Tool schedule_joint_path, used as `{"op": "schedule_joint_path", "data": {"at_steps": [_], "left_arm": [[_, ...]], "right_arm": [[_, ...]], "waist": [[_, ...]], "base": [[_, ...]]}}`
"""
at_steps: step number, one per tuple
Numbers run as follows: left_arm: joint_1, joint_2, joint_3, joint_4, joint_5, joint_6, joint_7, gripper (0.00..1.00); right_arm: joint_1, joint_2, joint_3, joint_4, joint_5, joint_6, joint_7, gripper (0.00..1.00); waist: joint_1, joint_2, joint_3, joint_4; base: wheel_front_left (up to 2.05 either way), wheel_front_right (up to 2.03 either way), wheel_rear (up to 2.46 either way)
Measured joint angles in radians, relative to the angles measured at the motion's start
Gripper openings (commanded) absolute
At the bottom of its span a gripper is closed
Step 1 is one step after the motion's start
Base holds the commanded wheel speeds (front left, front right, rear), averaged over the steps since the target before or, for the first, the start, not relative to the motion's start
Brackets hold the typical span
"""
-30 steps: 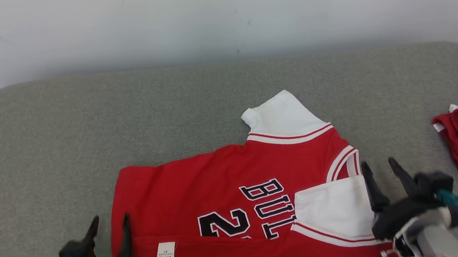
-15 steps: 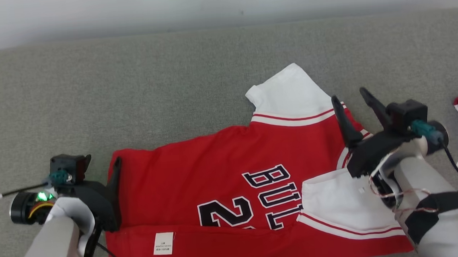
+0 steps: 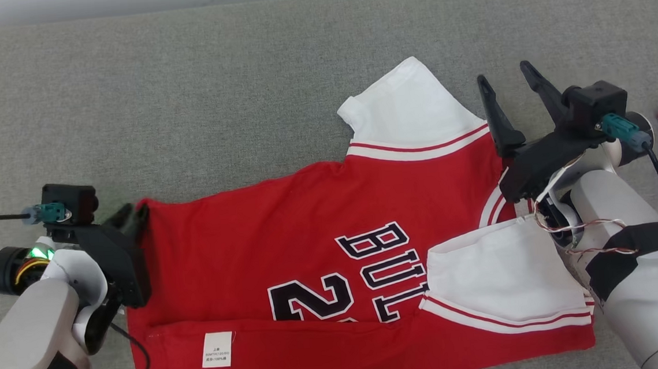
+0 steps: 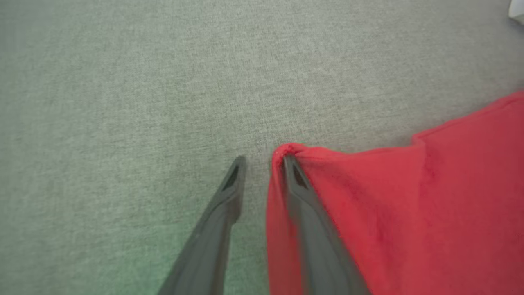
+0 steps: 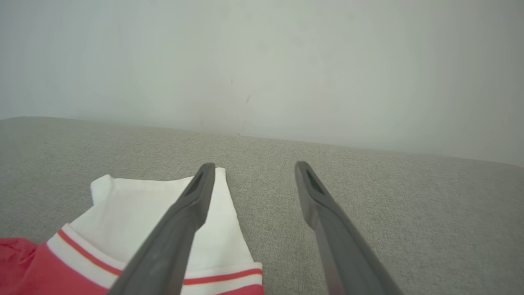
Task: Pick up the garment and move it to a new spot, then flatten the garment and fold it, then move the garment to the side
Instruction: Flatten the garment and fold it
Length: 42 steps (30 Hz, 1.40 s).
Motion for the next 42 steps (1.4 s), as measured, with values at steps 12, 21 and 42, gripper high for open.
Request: {"op": "schedule_joint_path", "data": {"at_steps": [12,21,42], "left_arm": [[-0.046,0.031,-0.090,-0.015,-0.104,0.000,-0.078,0.00],[-0.103,-0.005,-0.162,-0.032,-0.126,0.000,-0.159,0.00],[-0.188,-0.104,-0.285,0.060,-0.168,0.000,-0.357,0.00]], "right_arm": [[-0.106,0.013,0.062,0.111,0.016,0.000,0.022,1.00],[-0.225,0.003,0.117,0.278,0.033,0.000,0.179,1.00],[-0.361,-0.120,0.193,0.425,0.049,0.000,0.156,0.00]], "waist": [[-0.0002,0.0000,0.001,0.038],[-0.0001,0.0000,0.022,0.107],[-0.0001,0.0000,0.105,0.264]], "base": [[0.00,0.00,0.00],[0.00,0.00,0.00],[0.00,0.00,0.00]]}}
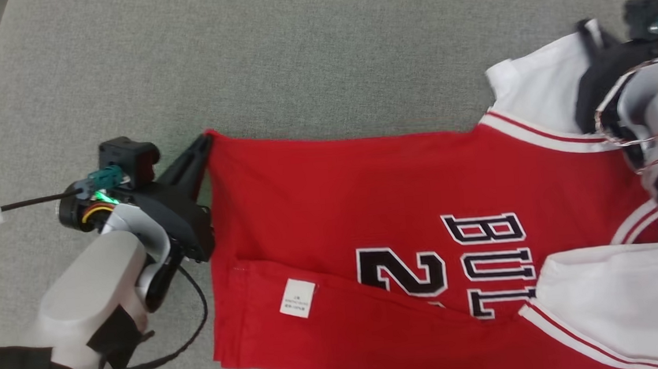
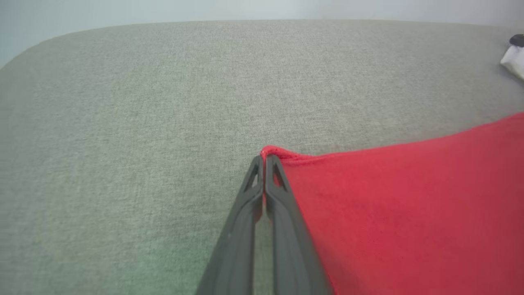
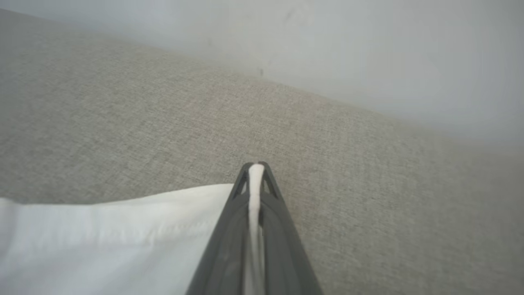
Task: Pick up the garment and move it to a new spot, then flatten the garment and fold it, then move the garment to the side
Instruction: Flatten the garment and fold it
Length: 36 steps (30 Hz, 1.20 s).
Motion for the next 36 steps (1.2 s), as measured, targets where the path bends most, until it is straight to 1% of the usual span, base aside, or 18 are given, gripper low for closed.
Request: {"op": "schedule_joint_path", "data": {"at_steps": [2,4,7,10,12,15,19,20,21,27,32,36], "left_arm": [[-0.012,-0.001,0.006,0.022,0.001,0.000,-0.013,0.00],[-0.021,-0.003,0.009,0.041,0.004,0.000,-0.023,0.00],[-0.021,-0.009,0.015,0.067,0.007,0.000,-0.031,0.00],[-0.020,-0.010,0.022,0.079,0.016,0.000,-0.039,0.00],[-0.014,-0.008,0.035,0.082,0.020,0.000,-0.040,0.00],[0.008,0.004,0.082,0.065,0.044,0.000,-0.040,0.00],[0.069,0.027,0.161,0.025,0.082,0.005,-0.042,0.00],[0.069,0.027,0.161,0.025,0.082,0.005,-0.042,0.00],[0.087,0.028,0.177,0.012,0.095,0.009,-0.042,0.00],[0.232,0.037,0.310,-0.072,0.173,0.022,-0.043,0.00],[0.396,0.019,0.431,-0.154,0.236,0.026,-0.043,0.00],[0.524,-0.021,0.526,-0.202,0.272,0.025,-0.043,0.00]], "right_arm": [[-0.017,-0.006,-0.012,0.008,-0.012,0.000,-0.069,0.00],[-0.035,-0.009,-0.029,0.017,-0.025,0.000,-0.114,0.00],[-0.041,-0.005,-0.056,0.029,-0.041,0.000,-0.146,0.00],[-0.031,0.013,-0.081,0.026,-0.043,0.000,-0.156,0.00],[-0.009,0.025,-0.098,-0.001,-0.042,0.000,-0.158,0.00],[0.042,0.032,-0.156,-0.096,-0.036,0.000,-0.159,0.00],[0.157,0.037,-0.228,-0.213,-0.042,0.000,-0.160,0.00],[0.157,0.037,-0.228,-0.213,-0.042,0.000,-0.160,0.00],[0.187,0.039,-0.248,-0.242,-0.042,0.000,-0.160,0.00],[0.376,0.067,-0.323,-0.411,-0.045,0.000,-0.160,0.00],[0.552,0.102,-0.349,-0.508,-0.042,0.000,-0.160,0.00],[0.680,0.130,-0.383,-0.538,-0.037,0.000,-0.160,0.00]], "waist": [[-0.0001,-0.0001,-0.005,-0.007],[-0.0002,-0.0001,-0.010,-0.013],[0.0000,0.0000,-0.021,-0.024],[-0.0001,-0.0001,-0.037,-0.036],[-0.0001,0.0000,-0.051,-0.044],[-0.0001,0.0000,-0.074,-0.060],[-0.0002,-0.0001,-0.107,-0.089],[-0.0002,-0.0001,-0.107,-0.089],[-0.0002,-0.0001,-0.116,-0.096],[-0.0002,-0.0001,-0.177,-0.132],[-0.0003,-0.0002,-0.235,-0.154],[-0.0003,-0.0002,-0.278,-0.168]], "base": [[0.00,0.00,0.00],[0.00,0.00,0.00],[0.00,0.00,0.00],[0.00,0.00,0.00],[0.00,0.00,0.00],[0.00,0.00,0.00],[0.00,0.00,0.00],[0.00,0.00,0.00],[0.00,0.00,0.00],[0.00,0.00,0.00],[0.00,0.00,0.00],[0.00,0.00,0.00]]}}
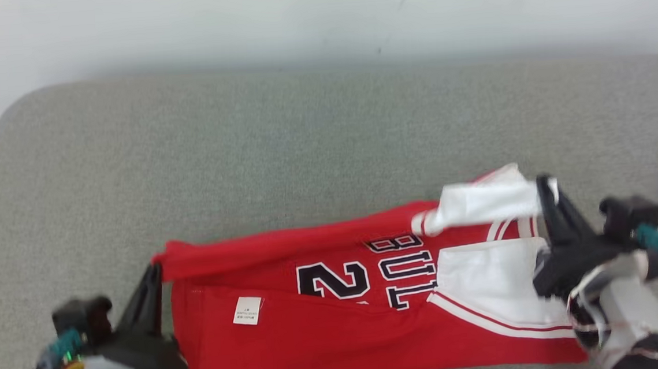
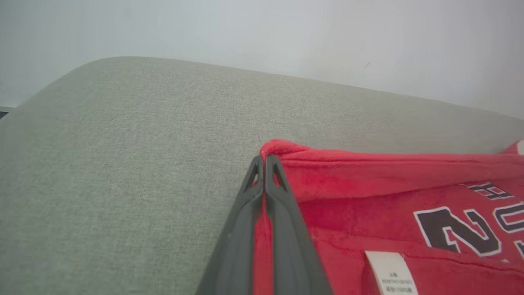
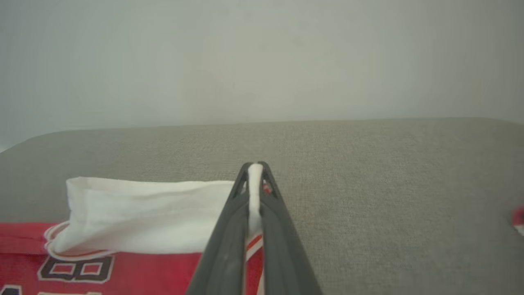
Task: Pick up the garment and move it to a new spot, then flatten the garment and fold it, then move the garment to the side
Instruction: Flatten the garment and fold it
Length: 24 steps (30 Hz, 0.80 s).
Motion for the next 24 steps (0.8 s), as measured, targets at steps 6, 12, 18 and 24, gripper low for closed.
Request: {"op": "schedule_joint_path", "data": {"at_steps": [6,12,18,24], "left_arm": [[0.156,-0.071,0.093,-0.041,0.071,-0.007,0.000,0.00],[0.226,-0.109,0.166,-0.040,0.117,-0.017,0.000,0.00],[0.276,-0.138,0.216,-0.032,0.162,-0.022,0.000,0.00],[0.293,-0.161,0.242,-0.046,0.210,-0.024,0.000,0.26]], "right_arm": [[0.124,0.044,-0.060,-0.022,-0.005,0.000,0.000,0.00],[0.181,0.087,-0.077,-0.047,-0.023,0.000,0.000,0.00],[0.210,0.112,-0.079,-0.042,-0.034,0.000,0.000,0.00],[0.234,0.114,-0.112,-0.038,-0.060,0.000,0.000,0.29]], "waist": [[-0.0001,0.0000,-0.048,-0.016],[0.0001,0.0000,-0.073,-0.030],[0.0001,0.0000,-0.089,-0.042],[0.0002,0.0000,-0.088,-0.042]], "base": [[0.00,0.00,0.00],[0.00,0.00,0.00],[0.00,0.00,0.00],[0.00,0.00,0.00]]}}
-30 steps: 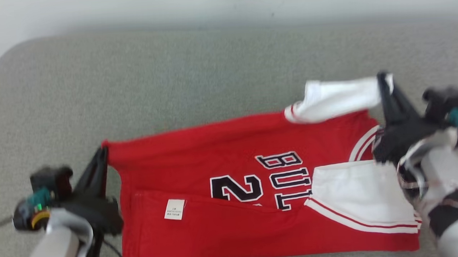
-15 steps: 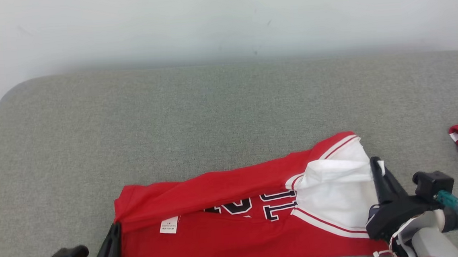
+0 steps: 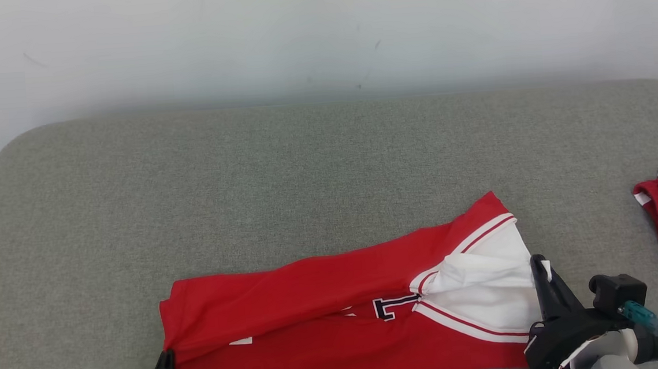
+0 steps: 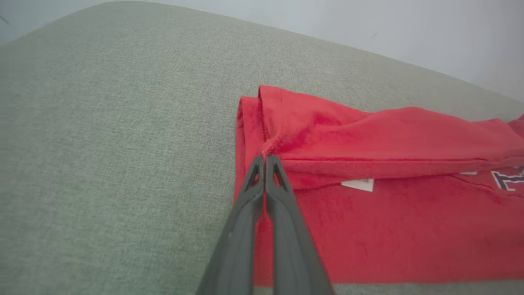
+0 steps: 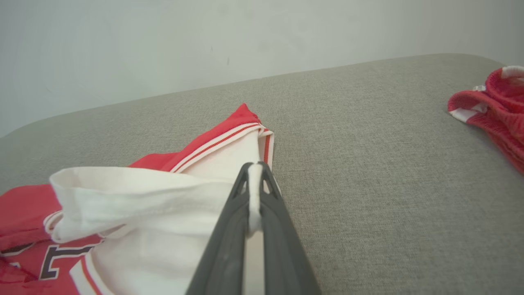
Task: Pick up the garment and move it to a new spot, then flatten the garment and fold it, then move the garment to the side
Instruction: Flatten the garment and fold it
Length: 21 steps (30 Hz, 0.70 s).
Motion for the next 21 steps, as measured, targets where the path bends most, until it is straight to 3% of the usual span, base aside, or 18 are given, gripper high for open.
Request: {"op": "schedule_joint_path", "data": {"at_steps": [1,2,11,21], "left_arm": [[0.005,-0.003,0.012,-0.004,0.011,0.000,0.000,0.46],[0.010,-0.007,0.025,-0.009,0.024,0.000,0.000,1.00],[0.093,-0.070,0.176,-0.184,0.238,0.069,0.000,1.00],[0.119,-0.114,0.191,-0.208,0.299,0.052,0.000,1.00]], "right_arm": [[0.003,0.002,-0.006,0.000,-0.001,0.000,0.000,0.50],[0.007,0.005,-0.013,0.001,-0.004,0.000,0.000,1.00],[0.034,0.016,-0.099,-0.055,-0.017,0.000,0.000,1.00],[-0.027,-0.008,0.010,0.092,0.004,0.000,0.000,1.00]], "waist": [[0.0000,0.0000,0.001,0.000],[0.0000,0.0000,0.002,0.000],[0.0000,0.0001,0.015,0.002],[0.0001,0.0001,0.040,0.031]], "base": [[0.00,0.00,0.00],[0.00,0.00,0.00],[0.00,0.00,0.00],[0.00,0.00,0.00]]}}
